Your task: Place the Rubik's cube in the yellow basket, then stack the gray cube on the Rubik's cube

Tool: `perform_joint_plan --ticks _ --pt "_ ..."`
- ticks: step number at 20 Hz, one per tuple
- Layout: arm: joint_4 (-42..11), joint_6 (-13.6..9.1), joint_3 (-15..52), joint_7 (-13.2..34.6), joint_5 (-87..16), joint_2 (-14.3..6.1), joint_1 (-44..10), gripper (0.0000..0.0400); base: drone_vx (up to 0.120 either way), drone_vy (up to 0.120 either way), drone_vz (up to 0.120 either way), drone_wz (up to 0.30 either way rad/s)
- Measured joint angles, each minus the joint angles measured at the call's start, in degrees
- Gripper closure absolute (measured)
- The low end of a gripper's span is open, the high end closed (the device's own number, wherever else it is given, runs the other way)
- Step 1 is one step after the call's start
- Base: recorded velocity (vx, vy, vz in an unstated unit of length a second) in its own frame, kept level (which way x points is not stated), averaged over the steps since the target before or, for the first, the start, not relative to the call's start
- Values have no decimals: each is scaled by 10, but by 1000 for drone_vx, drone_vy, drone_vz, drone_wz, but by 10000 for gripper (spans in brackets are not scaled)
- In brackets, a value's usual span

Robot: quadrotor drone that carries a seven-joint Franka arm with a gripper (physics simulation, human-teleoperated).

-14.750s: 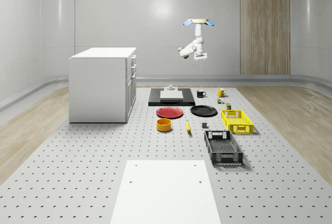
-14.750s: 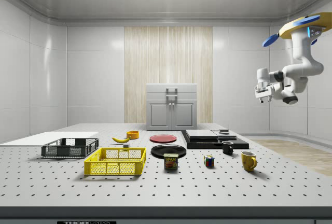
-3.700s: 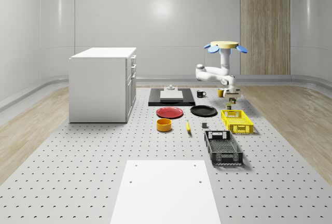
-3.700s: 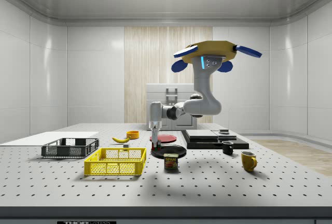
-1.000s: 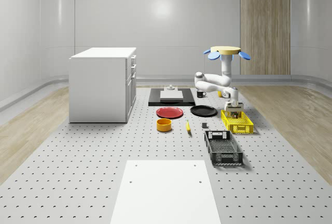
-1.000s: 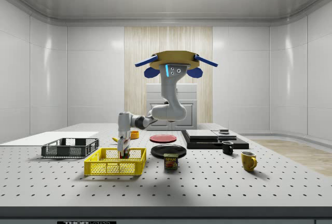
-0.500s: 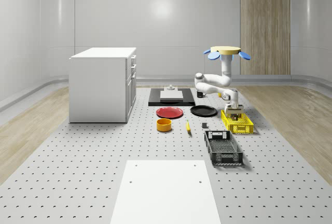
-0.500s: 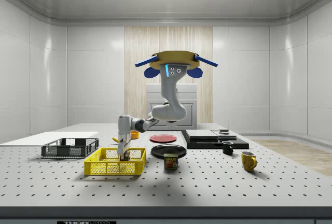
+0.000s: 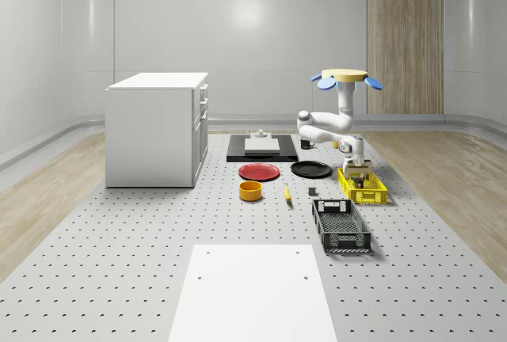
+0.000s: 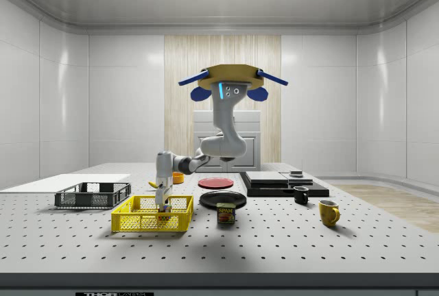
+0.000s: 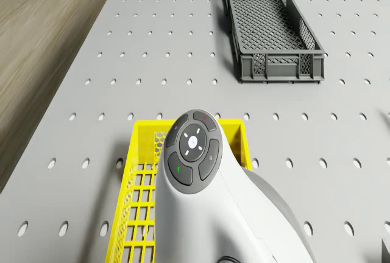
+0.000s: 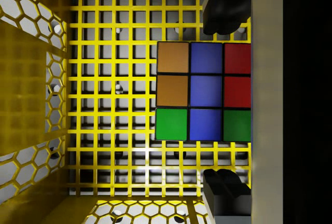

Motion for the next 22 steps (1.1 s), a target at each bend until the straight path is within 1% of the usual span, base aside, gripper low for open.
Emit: perform_joint_plan --ticks 5,10,22 --pt "-1 -4 1 0 0 3 2 4 0 -8 120 0" --pt "-1 -7 2 -1 -1 6 3 1 0 -120 120 0" --pt "-2 -14 1 -3 -4 13 5 0 0 -120 0 0"
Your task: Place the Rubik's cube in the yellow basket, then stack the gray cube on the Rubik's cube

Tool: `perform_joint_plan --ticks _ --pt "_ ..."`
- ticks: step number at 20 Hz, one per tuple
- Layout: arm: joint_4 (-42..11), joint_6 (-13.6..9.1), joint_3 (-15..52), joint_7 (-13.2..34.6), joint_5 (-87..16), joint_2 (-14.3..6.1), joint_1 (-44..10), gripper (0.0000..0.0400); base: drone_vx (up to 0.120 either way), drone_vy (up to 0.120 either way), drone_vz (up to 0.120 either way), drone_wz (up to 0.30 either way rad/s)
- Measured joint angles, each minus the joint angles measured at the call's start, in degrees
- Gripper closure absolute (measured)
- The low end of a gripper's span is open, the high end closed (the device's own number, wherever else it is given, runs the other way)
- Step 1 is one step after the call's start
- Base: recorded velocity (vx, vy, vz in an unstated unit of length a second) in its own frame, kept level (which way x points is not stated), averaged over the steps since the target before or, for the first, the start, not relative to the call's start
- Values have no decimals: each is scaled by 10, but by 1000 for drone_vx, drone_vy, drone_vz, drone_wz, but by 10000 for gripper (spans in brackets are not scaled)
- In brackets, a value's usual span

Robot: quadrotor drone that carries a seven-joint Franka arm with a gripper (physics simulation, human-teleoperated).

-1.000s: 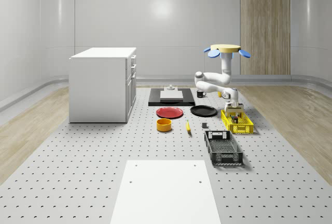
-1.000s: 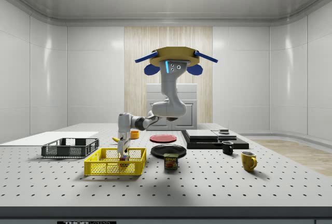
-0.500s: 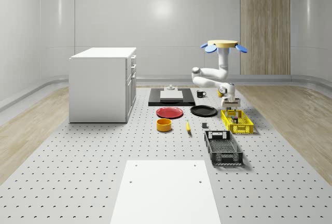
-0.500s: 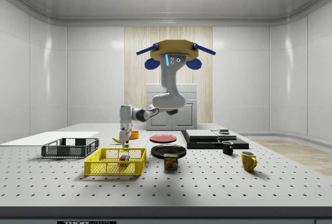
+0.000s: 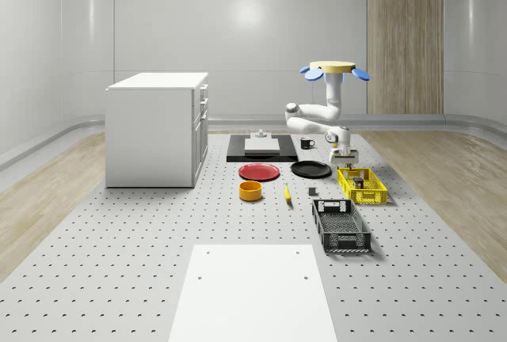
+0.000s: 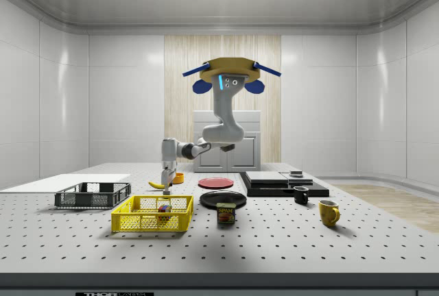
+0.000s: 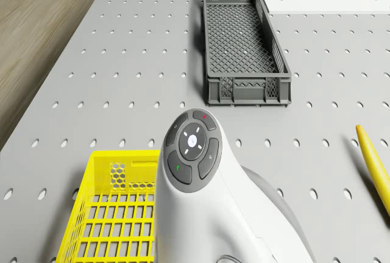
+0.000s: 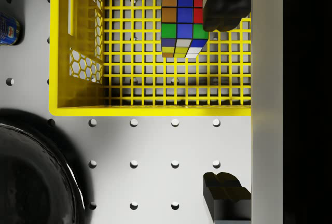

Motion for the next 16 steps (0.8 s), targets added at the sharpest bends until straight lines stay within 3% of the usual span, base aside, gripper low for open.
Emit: perform_joint_plan --ticks 9,16 --pt "0 -4 0 -1 -2 4 2 0 0 -120 0 0" --pt "0 -6 -1 -2 -3 7 3 0 120 -120 0 0"
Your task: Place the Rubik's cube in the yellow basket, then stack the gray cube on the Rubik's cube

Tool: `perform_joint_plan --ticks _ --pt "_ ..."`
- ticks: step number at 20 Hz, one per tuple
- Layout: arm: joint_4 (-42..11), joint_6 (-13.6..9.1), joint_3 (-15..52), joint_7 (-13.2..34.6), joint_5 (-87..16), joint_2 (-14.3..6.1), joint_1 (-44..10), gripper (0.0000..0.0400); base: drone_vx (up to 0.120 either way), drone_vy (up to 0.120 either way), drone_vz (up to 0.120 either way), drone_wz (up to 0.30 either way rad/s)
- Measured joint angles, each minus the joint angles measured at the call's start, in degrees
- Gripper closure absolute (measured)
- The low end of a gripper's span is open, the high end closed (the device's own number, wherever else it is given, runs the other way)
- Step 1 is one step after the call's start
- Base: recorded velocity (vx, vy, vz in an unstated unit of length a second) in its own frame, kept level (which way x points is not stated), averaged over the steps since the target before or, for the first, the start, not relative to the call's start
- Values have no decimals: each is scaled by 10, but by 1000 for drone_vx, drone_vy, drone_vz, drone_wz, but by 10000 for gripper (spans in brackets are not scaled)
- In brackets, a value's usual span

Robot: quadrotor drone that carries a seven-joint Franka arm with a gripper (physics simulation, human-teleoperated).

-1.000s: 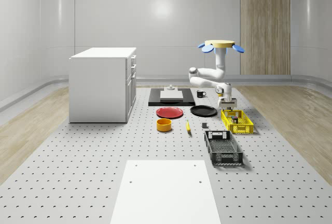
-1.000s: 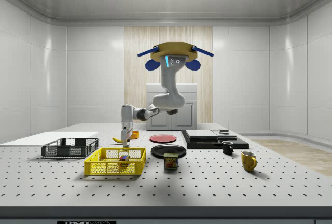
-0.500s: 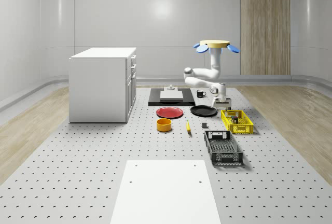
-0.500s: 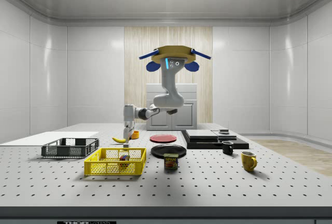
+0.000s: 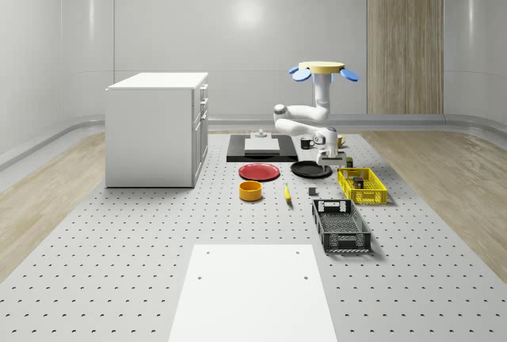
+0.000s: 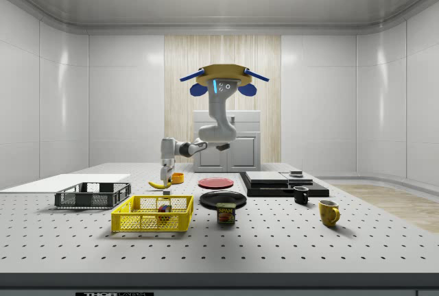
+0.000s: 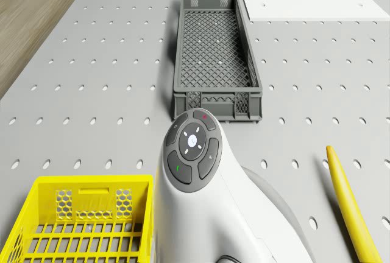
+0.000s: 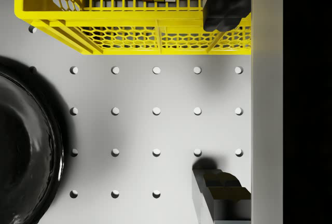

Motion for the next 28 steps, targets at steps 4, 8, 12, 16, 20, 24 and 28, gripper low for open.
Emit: perform_joint_plan --ticks 4,8,12,16,20,24,28 --pt "0 -1 0 0 -1 1 1 0 120 -120 0 0" --pt "0 -3 0 -1 -1 3 1 0 70 -120 0 0" --pt "0 -4 0 -1 -2 4 2 0 0 -120 0 0" --pt "0 -5 -1 -2 -2 5 2 0 0 -120 -40 0" --pt "0 -6 -1 -2 -3 6 3 0 0 -120 -50 0" --pt "-1 -7 -1 -2 -3 8 3 0 0 0 -80 0" --pt "-1 -8 -1 -3 -4 9 3 0 0 0 -120 0"
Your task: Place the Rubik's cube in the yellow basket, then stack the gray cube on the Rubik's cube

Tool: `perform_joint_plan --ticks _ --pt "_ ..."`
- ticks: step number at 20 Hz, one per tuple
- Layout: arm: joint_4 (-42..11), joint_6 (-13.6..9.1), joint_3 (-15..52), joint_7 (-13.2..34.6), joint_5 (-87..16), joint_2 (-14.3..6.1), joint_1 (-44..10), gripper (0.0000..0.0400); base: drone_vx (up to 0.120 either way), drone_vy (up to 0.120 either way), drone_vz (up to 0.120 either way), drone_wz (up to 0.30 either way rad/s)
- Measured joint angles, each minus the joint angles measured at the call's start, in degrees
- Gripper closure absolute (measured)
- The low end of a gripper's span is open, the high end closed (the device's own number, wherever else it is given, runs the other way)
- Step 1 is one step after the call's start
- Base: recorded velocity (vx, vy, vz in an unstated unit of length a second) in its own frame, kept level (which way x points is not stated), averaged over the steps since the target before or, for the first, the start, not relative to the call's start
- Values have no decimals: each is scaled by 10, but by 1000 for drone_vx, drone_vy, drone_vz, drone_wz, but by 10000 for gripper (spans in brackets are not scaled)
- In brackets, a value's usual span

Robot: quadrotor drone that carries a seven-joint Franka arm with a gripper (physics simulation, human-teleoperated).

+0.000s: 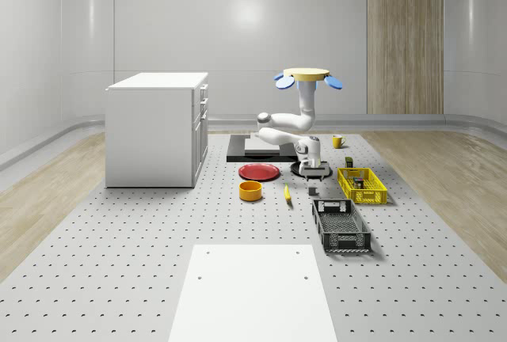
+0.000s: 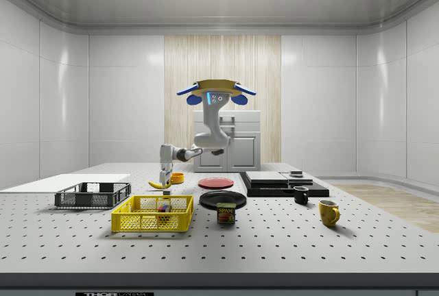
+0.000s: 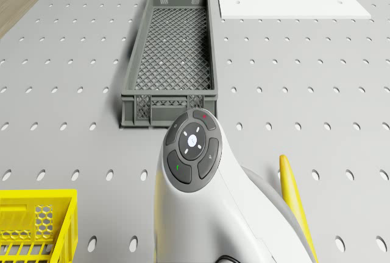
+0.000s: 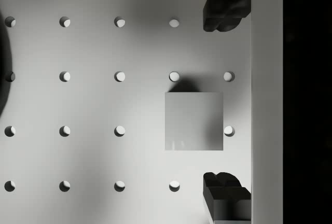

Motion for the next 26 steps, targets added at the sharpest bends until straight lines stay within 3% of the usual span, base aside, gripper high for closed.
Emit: perform_joint_plan --ticks 4,26 --pt "0 -1 0 0 0 1 0 0 0 -90 -110 0" --pt "8 12 -50 -4 -49 7 3 0 0 0 0 0"
